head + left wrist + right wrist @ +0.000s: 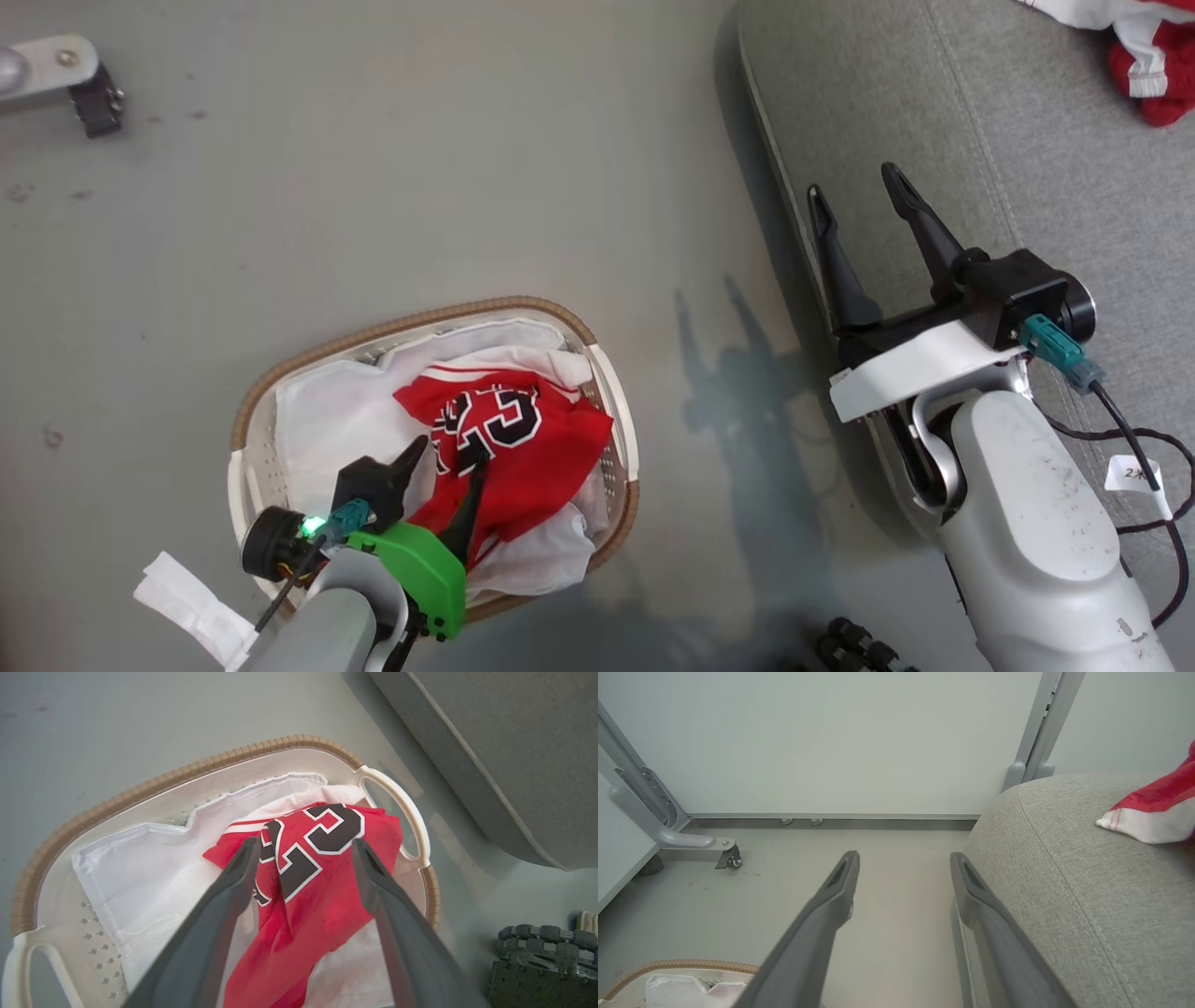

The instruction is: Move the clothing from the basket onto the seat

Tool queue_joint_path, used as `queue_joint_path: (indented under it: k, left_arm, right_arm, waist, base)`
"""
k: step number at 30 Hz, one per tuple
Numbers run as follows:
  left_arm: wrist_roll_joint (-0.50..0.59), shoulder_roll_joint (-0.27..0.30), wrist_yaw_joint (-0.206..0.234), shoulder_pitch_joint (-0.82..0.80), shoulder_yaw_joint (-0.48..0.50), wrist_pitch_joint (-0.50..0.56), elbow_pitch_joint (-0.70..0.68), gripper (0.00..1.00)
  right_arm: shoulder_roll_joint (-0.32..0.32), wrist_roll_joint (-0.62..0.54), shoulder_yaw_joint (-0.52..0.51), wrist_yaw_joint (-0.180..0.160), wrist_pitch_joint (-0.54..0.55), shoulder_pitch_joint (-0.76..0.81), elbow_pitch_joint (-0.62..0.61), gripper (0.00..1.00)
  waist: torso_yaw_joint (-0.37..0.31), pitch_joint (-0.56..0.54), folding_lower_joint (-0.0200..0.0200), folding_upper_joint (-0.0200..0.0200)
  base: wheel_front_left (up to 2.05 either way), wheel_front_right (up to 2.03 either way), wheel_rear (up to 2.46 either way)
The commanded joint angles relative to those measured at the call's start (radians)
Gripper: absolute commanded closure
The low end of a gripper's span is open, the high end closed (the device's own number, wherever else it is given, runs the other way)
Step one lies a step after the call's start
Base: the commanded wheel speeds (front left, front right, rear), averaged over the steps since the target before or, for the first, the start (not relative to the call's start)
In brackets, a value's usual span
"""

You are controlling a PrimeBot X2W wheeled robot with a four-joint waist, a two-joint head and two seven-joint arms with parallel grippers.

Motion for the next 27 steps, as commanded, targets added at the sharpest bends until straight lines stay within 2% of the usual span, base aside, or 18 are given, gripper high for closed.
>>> queue_joint_path:
  k: [1,10,18,27]
  left_arm:
    - [-0.015,0.015,0.001,-0.027,-0.022,0.001,0.013,0.00]
    - [-0.124,0.048,0.001,-0.114,-0.208,0.001,0.079,0.00]
    - [-0.189,0.066,0.001,-0.187,-0.327,0.001,0.120,0.00]
    - [-0.224,0.071,0.001,-0.279,-0.386,0.001,0.166,0.00]
  right_arm:
    - [-0.003,0.010,0.004,-0.001,-0.005,-0.016,0.004,0.00]
    - [-0.002,0.001,0.005,-0.001,-0.005,-0.042,0.001,0.00]
    - [-0.003,-0.001,-0.001,-0.001,-0.005,-0.065,-0.010,0.00]
    - [-0.003,0.009,-0.001,-0.001,-0.005,-0.109,-0.028,0.00]
  waist:
    - [-0.034,0.055,0.0000,0.0000]
    - [-0.050,0.129,0.0000,0.0000]
    - [-0.052,0.187,0.0000,0.0000]
    - [-0.052,0.254,0.0000,0.0000]
  base:
    - [0.00,0.00,0.00]
    - [0.00,0.00,0.00]
    - [0.00,0.00,0.00]
    - [0.00,0.00,0.00]
